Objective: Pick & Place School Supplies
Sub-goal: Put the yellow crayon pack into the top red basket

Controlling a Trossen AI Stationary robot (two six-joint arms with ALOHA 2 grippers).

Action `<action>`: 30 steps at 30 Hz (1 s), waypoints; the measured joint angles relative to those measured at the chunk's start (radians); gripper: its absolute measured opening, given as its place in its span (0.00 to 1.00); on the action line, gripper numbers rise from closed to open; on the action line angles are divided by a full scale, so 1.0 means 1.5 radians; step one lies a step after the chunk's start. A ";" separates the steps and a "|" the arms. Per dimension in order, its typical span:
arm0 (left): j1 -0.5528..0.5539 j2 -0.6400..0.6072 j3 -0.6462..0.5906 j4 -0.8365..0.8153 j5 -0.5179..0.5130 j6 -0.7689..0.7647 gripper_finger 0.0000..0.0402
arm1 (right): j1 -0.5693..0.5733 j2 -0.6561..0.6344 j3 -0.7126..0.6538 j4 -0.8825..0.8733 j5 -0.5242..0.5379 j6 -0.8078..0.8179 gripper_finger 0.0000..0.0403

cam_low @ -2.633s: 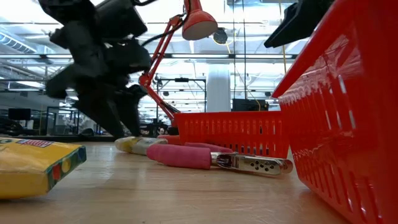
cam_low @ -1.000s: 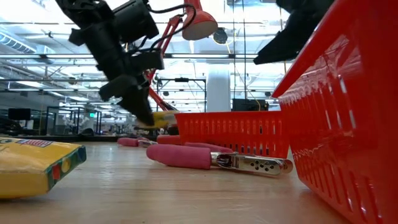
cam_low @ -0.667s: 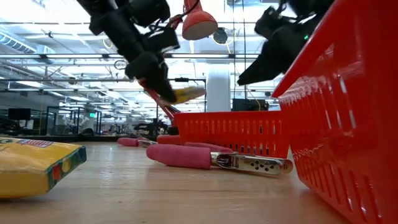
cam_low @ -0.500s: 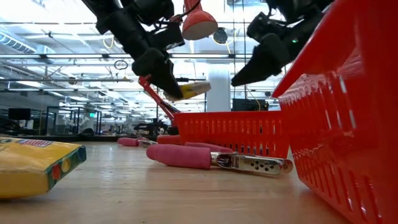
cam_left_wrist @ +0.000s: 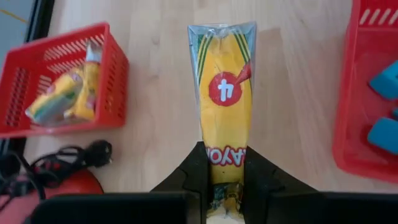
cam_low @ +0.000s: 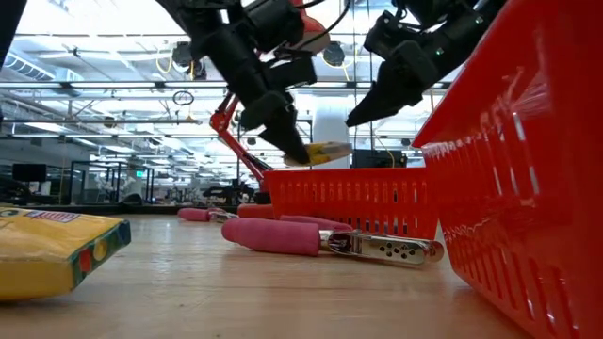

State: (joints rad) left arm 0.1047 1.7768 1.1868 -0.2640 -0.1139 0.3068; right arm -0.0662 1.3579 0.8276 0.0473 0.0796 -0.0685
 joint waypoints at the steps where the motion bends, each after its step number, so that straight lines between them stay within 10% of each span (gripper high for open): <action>1: 0.000 0.006 0.013 -0.008 0.000 0.004 0.13 | 0.000 0.000 0.000 -0.005 0.002 -0.002 0.53; 30: -0.001 0.073 0.133 -0.032 0.018 0.039 0.13 | -0.004 0.061 0.001 -0.008 0.051 -0.057 0.46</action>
State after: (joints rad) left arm 0.1040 1.8862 1.3861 -0.3116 -0.0868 0.3649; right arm -0.0723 1.4494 0.8290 0.0351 0.1564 -0.1545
